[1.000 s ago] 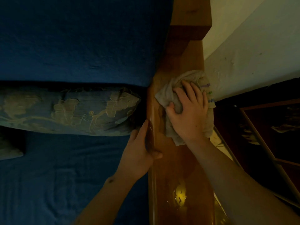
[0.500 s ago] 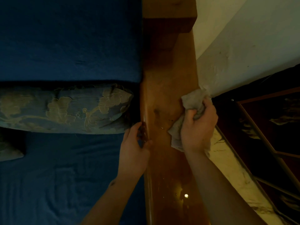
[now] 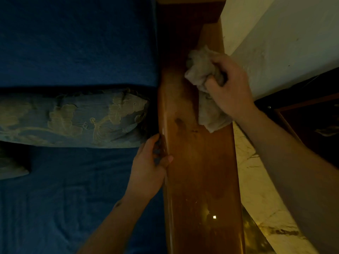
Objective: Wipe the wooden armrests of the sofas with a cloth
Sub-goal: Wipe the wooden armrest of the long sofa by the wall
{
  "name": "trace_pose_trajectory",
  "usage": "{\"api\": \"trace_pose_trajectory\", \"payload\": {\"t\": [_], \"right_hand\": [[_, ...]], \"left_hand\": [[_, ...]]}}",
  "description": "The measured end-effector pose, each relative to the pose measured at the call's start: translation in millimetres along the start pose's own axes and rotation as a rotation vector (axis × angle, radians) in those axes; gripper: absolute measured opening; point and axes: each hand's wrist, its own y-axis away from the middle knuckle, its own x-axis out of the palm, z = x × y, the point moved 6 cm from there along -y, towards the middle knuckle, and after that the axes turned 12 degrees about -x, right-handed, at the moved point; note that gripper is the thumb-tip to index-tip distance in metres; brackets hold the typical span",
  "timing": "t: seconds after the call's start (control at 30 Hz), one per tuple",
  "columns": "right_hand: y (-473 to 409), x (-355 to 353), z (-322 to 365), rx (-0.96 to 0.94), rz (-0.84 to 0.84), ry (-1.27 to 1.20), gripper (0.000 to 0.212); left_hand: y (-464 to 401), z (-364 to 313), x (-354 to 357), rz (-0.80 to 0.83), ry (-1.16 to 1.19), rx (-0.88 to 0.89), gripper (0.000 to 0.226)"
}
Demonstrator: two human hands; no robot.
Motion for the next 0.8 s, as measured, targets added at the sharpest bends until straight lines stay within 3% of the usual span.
{"api": "trace_pose_trajectory", "payload": {"t": [0.17,0.27,0.47,0.67,0.8], "right_hand": [[-18.9,28.7,5.0,-0.142,0.187,0.114,0.033],[7.9,49.5,13.1,-0.097,0.289,-0.108,0.024],[61.2,56.2,30.5,-0.102,0.340,-0.236,0.022],[146.1,50.7,59.7,-0.125,0.323,-0.283,0.029],[209.6,49.1,76.8,-0.139,0.351,-0.286,0.021]], "left_hand": [[-4.7,5.5,1.6,0.021,0.006,-0.022,0.068],[-3.7,8.6,2.1,0.028,0.024,-0.060,0.067],[11.7,15.8,-17.4,-0.017,0.085,-0.059,0.085],[53.0,23.8,-6.5,0.027,0.105,-0.045,0.079],[102.2,57.4,11.7,0.030,0.158,-0.038,0.076]]}}
